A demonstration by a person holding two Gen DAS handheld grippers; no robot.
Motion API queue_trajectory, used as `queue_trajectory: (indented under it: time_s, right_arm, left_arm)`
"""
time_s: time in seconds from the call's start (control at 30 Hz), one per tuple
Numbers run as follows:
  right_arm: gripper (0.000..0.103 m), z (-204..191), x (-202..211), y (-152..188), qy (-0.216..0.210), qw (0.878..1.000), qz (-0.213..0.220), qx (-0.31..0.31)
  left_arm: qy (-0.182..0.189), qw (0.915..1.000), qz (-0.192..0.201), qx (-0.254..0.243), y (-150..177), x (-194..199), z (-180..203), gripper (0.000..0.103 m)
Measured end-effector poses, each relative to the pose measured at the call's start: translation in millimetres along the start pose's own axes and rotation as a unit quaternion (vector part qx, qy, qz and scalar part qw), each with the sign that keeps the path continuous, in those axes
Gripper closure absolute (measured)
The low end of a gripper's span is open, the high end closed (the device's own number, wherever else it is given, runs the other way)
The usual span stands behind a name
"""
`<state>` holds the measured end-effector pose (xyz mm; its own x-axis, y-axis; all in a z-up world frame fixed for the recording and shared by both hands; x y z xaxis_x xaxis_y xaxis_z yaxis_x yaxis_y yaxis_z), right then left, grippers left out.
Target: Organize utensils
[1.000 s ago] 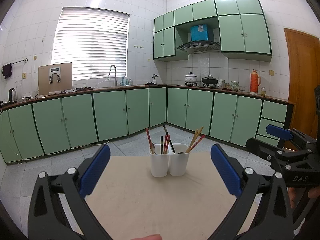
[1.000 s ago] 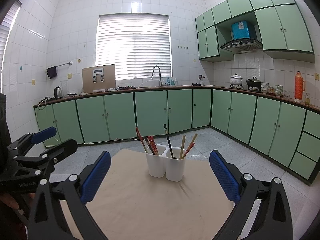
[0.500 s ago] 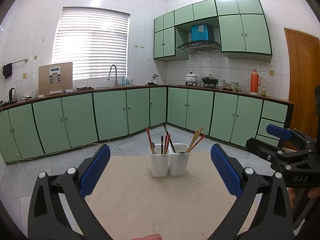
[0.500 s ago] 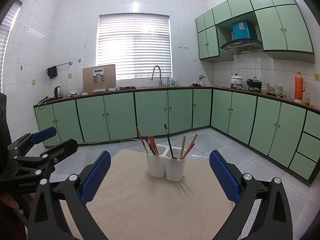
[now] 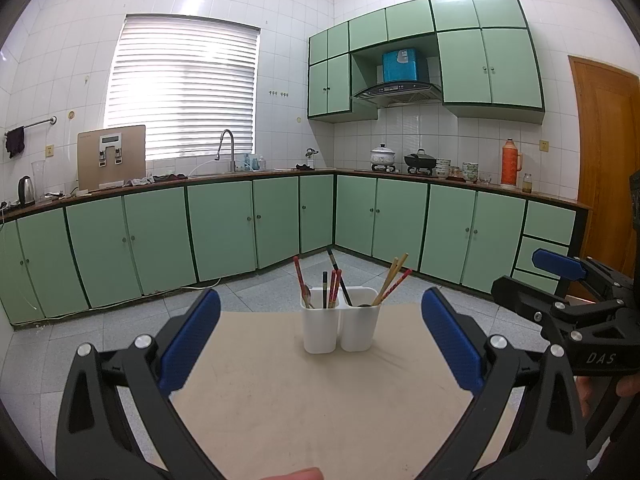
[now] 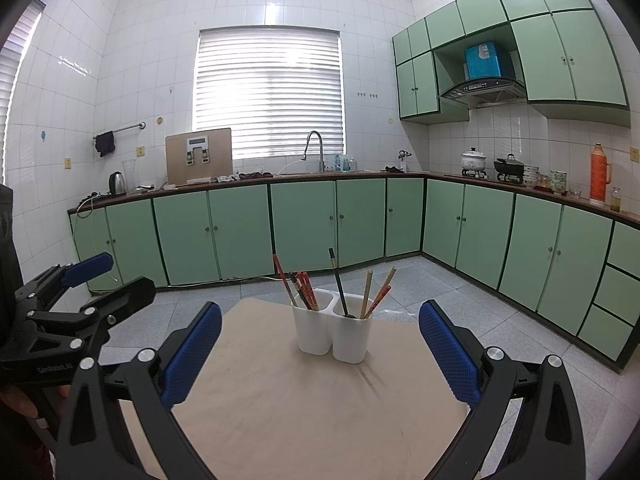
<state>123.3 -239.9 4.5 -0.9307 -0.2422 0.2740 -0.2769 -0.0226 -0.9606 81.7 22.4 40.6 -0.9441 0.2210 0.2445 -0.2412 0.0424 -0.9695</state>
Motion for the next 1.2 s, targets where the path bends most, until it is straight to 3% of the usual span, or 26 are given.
queue_trajectory:
  time_s: [1.2]
  right_arm:
    - [0.006,2.5,-3.8,2.7,-0.003,1.000,-0.004,0.002]
  left_arm:
    - [-0.001,1.0000,-0.001,0.002,0.8,-0.1,-1.8,0.005]
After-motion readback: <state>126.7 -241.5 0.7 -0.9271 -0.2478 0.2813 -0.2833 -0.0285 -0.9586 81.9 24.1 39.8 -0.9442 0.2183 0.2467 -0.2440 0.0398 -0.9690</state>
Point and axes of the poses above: each gripper's, at about its wrist camera, not at the fingertips, and x roughly against the way its jaws point, z to its right, y to its underside, the point moved 6 cm from there along -x, roughly the way its jaws point, and after that the axes turned 3 degrees about y, right-handed, at the moved point
